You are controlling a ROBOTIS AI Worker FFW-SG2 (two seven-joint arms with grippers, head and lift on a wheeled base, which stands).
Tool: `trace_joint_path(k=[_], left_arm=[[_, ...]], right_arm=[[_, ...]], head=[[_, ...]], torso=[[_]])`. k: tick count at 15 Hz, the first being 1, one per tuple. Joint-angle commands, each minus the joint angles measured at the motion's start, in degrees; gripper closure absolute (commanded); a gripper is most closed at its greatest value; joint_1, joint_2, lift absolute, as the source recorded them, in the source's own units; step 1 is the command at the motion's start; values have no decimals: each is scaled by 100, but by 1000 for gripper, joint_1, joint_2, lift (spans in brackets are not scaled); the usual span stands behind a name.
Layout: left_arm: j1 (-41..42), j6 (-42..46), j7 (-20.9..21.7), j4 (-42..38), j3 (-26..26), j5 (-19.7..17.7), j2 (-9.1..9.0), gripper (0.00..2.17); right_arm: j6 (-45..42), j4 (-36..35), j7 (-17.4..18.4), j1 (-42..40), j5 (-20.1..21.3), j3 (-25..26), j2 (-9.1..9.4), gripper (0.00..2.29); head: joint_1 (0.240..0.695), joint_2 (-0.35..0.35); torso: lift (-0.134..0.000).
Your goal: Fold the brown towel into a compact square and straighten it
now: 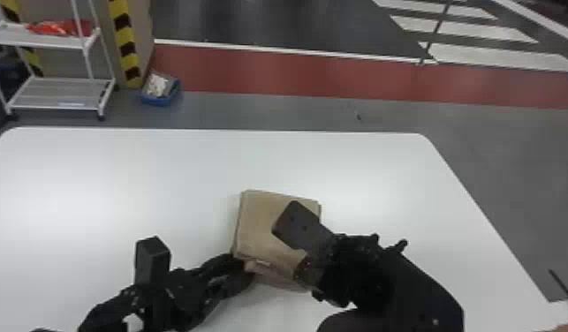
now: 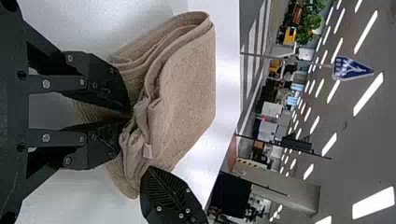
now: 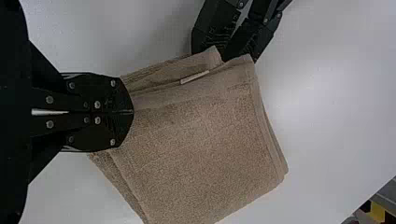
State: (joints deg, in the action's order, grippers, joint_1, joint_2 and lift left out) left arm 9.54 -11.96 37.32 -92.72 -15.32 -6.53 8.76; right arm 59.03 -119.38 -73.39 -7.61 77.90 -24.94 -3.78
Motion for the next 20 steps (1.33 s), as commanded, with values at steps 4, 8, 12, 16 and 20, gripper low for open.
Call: trace_joint_path(k=[4,8,12,16,20], left_arm=[[21,-241,-41,-26,231,-68,11,22],[-93,-435,-305,-79,671,-420,-6,22],[-84,-435,-278,-308,662,-771,-41,80],[-14,-329,196,-589,416,-780,11,2088],[-155,-66,460,-264,38,-446,-33,2094]], right_arm=[[0,143,132,23,6,-107,35,1784],[0,178,140,40,6,-116,35,1784],[-18,275,167,84,6,-160,79,1784],[-18,345,167,128,23,-186,79,1784],[-35,371,167,155,41,-221,123,1784]], head=[[695,-157],[695,-110],[695,-77],[695,-91],[695,-142]], torso=[[-124],[-124],[-124],[-124],[-124]])
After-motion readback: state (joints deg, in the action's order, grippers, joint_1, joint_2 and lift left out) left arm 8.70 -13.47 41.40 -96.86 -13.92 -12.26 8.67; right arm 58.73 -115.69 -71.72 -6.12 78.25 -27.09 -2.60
